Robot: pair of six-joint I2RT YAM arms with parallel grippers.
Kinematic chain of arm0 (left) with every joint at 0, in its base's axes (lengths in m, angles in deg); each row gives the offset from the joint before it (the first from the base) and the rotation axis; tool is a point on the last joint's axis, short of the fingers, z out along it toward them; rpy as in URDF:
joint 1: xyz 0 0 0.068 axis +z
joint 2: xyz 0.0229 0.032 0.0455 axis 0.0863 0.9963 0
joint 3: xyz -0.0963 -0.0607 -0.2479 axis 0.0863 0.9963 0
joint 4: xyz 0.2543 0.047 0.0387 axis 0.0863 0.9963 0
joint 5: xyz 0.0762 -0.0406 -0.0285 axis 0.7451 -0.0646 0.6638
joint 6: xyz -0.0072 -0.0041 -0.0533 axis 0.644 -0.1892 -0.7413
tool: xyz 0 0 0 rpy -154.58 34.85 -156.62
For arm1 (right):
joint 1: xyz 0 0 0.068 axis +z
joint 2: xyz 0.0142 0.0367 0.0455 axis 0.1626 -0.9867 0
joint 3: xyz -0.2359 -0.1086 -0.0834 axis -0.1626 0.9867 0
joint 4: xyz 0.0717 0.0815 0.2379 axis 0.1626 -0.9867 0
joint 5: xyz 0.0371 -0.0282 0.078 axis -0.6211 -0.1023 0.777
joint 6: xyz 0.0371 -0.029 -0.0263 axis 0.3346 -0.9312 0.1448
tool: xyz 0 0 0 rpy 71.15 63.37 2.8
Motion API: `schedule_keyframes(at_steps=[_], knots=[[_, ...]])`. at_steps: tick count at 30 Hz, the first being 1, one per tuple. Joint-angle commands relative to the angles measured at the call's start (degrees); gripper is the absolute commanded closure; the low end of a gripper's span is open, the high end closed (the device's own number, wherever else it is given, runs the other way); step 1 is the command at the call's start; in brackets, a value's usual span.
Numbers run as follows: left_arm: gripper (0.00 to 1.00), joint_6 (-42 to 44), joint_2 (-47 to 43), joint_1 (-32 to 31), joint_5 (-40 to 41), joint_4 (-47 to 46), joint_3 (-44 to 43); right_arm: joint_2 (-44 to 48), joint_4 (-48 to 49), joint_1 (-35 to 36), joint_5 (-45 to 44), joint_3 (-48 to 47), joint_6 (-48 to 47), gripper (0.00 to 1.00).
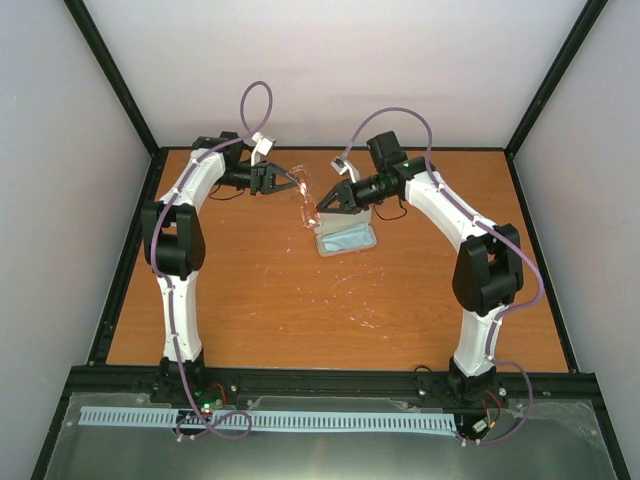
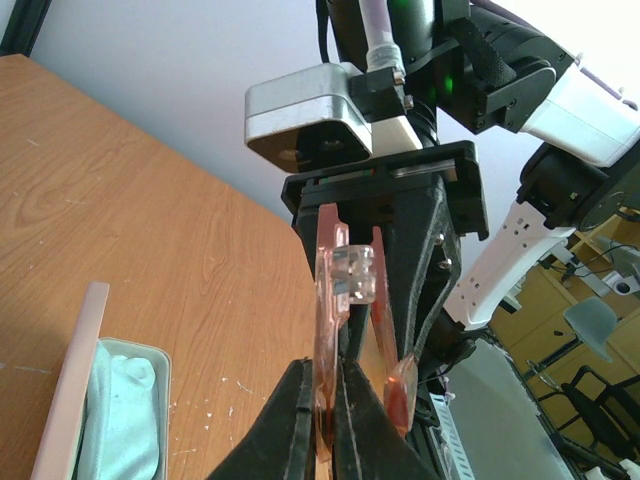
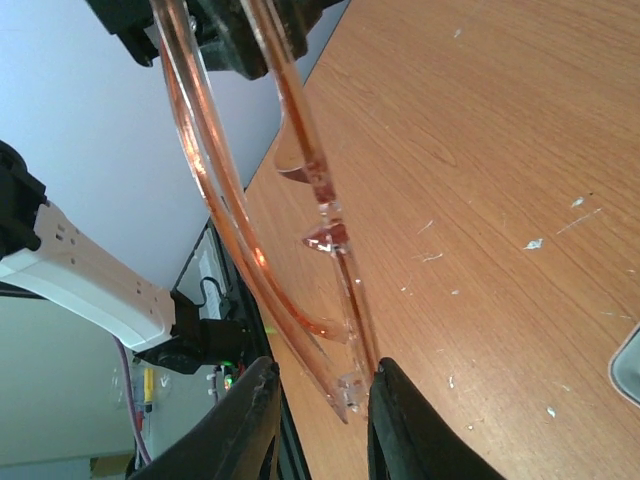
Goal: Organize the sunglasses
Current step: Fold the sunglasses.
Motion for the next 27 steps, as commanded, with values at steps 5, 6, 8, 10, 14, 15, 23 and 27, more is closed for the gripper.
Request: schedule_keyframes(at_steps=[5,6,8,10,14,15,23,27], knots=[[0.99,-0.5,0.0,-0.2,-14.1,-0.1,-2.8,-1.2,1.4,1.3,0.4,-0.4,-0.3,0.76],[0.99,-0.5,0.1,-0.2,-14.2,-0.1,-2.8,-1.4,1.4,1.3,0.3,-0.6,-0.3,0.76],[0.99,-0.6,0.0,-0.2,-14.5,-0.1,-2.9,-1.7,1.1,1.3,-0.3,-0.8,-0.5,0.76],[0.99,-0.6,0.0,-0.2,-14.4,-0.1,-2.9,-1.9,0.4,1.3,-1.3,-1.1,-1.1,0.76],[0.99,-0.6,-0.2,-0.2,-14.5,0.0,-2.7,-1.9,-0.2,1.2,-2.0,-1.2,-1.6,0.76],[0.99,-0.5,-0.3,-0.3,-14.5,0.0,-2.6,-2.0,-0.1,1.3,-1.9,-1.2,-1.5,0.76],[0.99,-0.8,-0.1,-0.3,-15.3,-0.1,-2.6,-3.4,1.5,1.4,-0.9,-2.3,-0.5,0.82],[0.99,-0.8,0.0,-0.3,-15.7,-0.1,-2.7,-4.1,1.8,1.5,0.1,-3.4,-0.5,0.86]])
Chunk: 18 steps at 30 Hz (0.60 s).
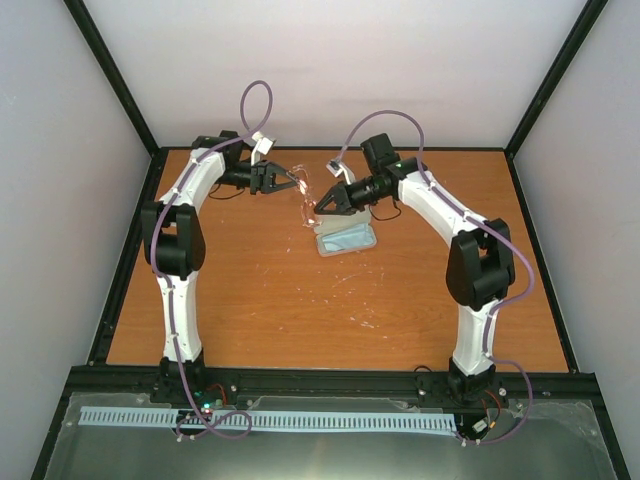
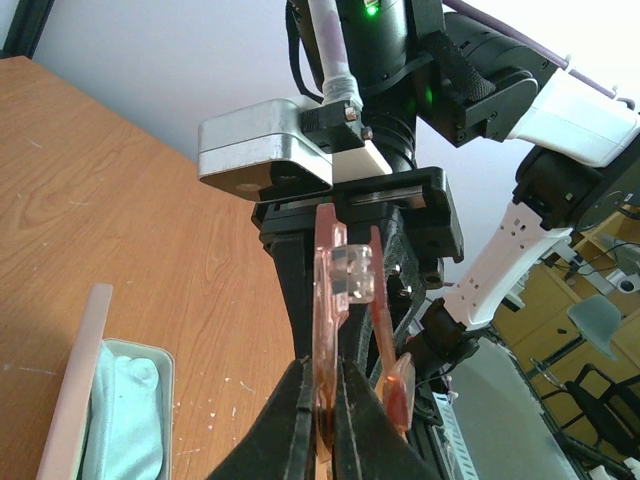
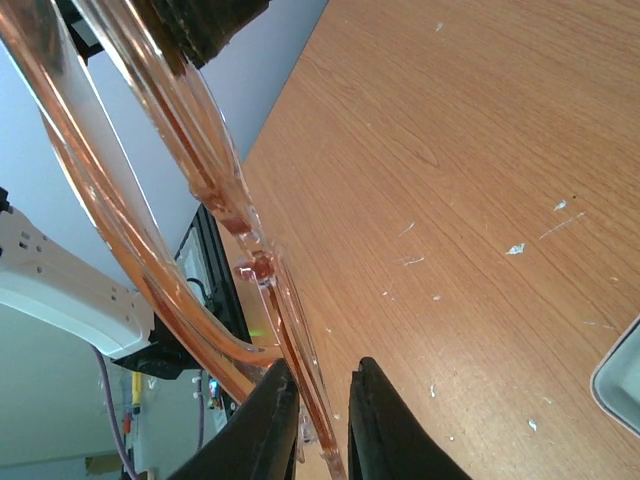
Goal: Organize the sunglasses
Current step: Fold the sunglasses.
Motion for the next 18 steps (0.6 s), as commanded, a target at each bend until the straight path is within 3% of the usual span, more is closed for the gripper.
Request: schedule_keyframes(at_steps=[1,6,12,13,15,17,18], knots=[[0.99,-0.6,0.1,-0.3,-15.9,-0.1,-2.2,-1.3,1.1,0.6,1.6,-2.2,0.0,0.87],[0.99,-0.6,0.3,-0.4,-16.0,-0.1,-2.3,-1.7,1.7,1.1,2.3,-2.4,0.1,0.97],[0.93,-0.2,0.4,-0.4,-15.1,0.0,-2.4,-0.4,2.9,1.3,2.5,-1.1,1.0,0.97],[0.88,-0.1,0.5,-0.4,-14.8,0.1,-2.6,-0.1,3.3,1.3,2.1,-0.5,1.4,0.97],[0.65,-0.1,0.6,-0.4,-14.2,0.1,-2.8,0.8,4.6,1.3,1.1,1.1,2.5,0.97],[0.38,-0.1,0.7,-0.4,-13.1,0.1,-3.3,1.9,6.8,1.2,-0.3,3.8,4.5,0.97],[0.18,0.0,0.7,-0.3,-12.1,0.1,-3.5,2.8,8.4,1.1,-1.1,5.7,5.9,0.97]])
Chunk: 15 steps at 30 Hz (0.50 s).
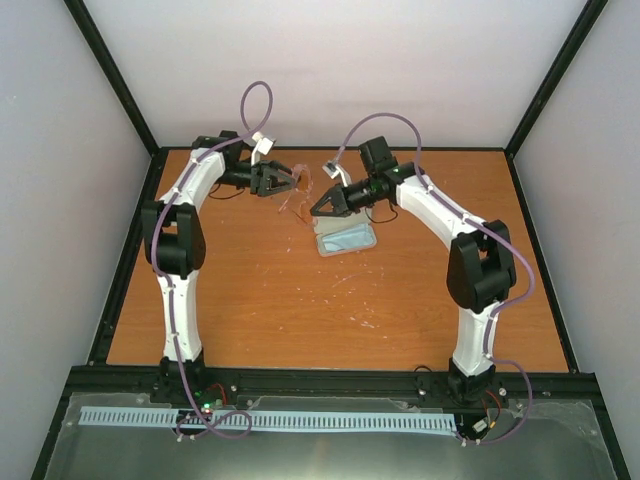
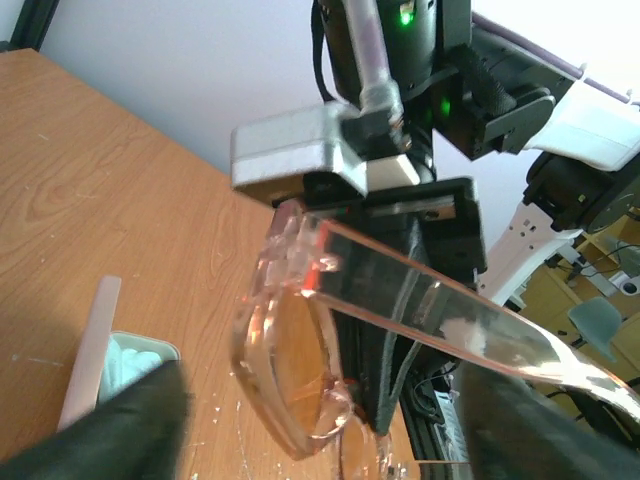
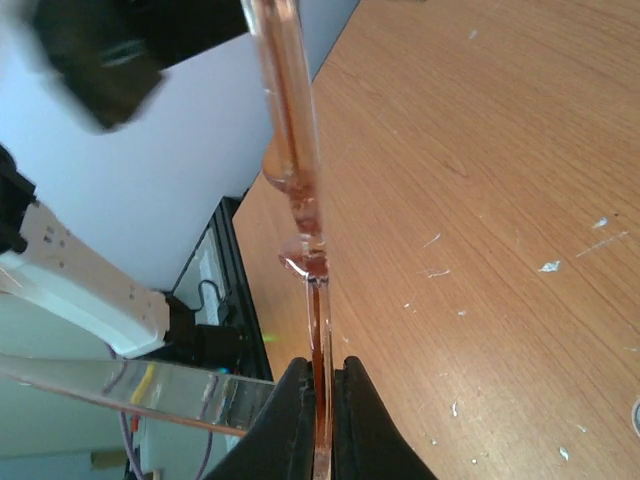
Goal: Organize the sunglasses
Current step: Fold the sunglasses.
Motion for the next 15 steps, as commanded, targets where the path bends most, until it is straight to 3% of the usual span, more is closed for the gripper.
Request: schedule_keyframes(at_steps=[1,8,13,15], knots=[[0.03,1.0,0.4,-0.5,-11.9,0.5,-3.4,3.9,6.5,0.0,-4.7,6.6,6.8,0.97],[0.03,-0.9,1.2,1.9,-3.6,-5.9,-1.1,13.0,18.7,-3.2,-11.5,20.5,18.5,0.97],[0.16,-6.1,3.5,2.1,1.8,-13.1,-1.3,17.2,24.0,-4.9,-12.5,27.2,24.6,0.97],[0.34,-8.8,4.3,2.3,3.0,-15.5,-2.6,17.0,23.6,-5.0,-12.3,27.6,24.9,0.97]])
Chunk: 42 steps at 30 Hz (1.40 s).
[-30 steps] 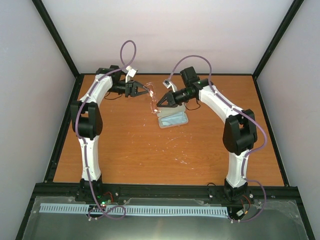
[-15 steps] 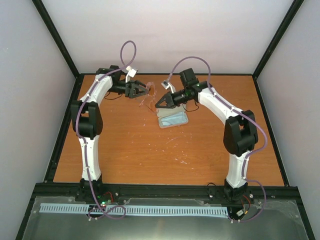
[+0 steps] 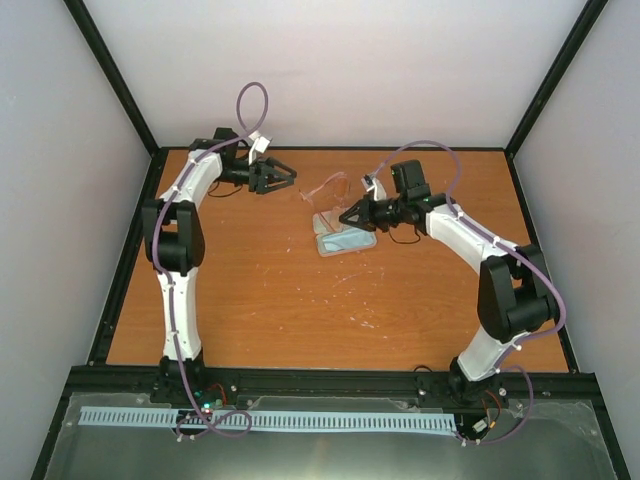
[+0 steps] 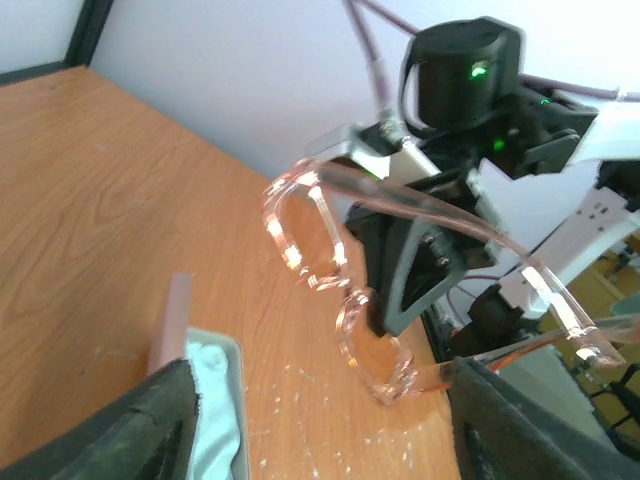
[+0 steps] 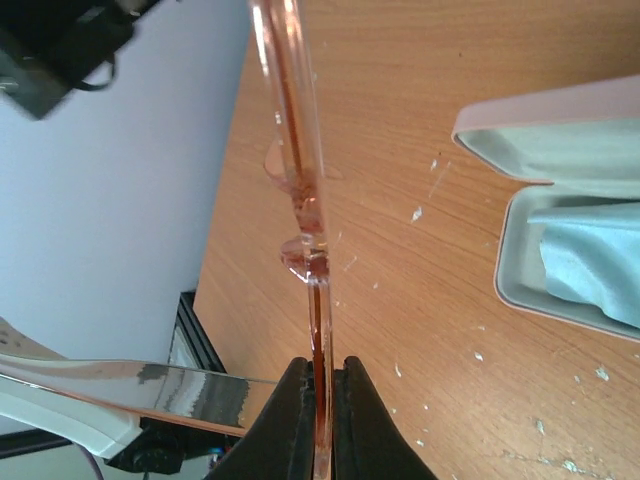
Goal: Organize the sunglasses
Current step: Fold the sunglasses.
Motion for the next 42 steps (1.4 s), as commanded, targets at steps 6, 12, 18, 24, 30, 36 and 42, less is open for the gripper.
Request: schedule_keyframes(at_steps=[6,12,18,24,30,36,42], knots=[[0.99,-7.8,-1.7,0.8,-1.7,-11.7,-2.9,-0.7,2.7,0.0,-1.5,-1.1,3.9,0.97],[0.94,-9.8,-10.4,0.4,-4.1,-17.8,4.0,-3.7,3.7,-0.1,0.8,-4.2,3.9,0.97],[0.9,-25.6,-10.5,-0.4,-6.0,-38.9,7.2,-3.8,-0.9,1.0,4.6,-6.4,-1.6,0.97],[0.91,-28.2,-7.3,-5.4,-6.7,-41.2,2.6,-4.3,-2.5,2.8,7.0,-8.5,-3.9,0.97],[0.92,-32.8,-6.9,-8.3,-8.4,-45.6,2.9,-4.3,-3.5,3.7,6.1,-8.6,-4.8,0.97],[0.92,-22.7,-7.3,-10.2,-8.6,-33.6,3.6,-4.4,-1.6,3.7,7.0,-9.8,-4.0,0.97],[0.93,-11.0,-6.8,-12.4,-8.4,-21.4,6.1,-3.0,-1.5,3.7,7.3,-11.3,-3.9,0.97]])
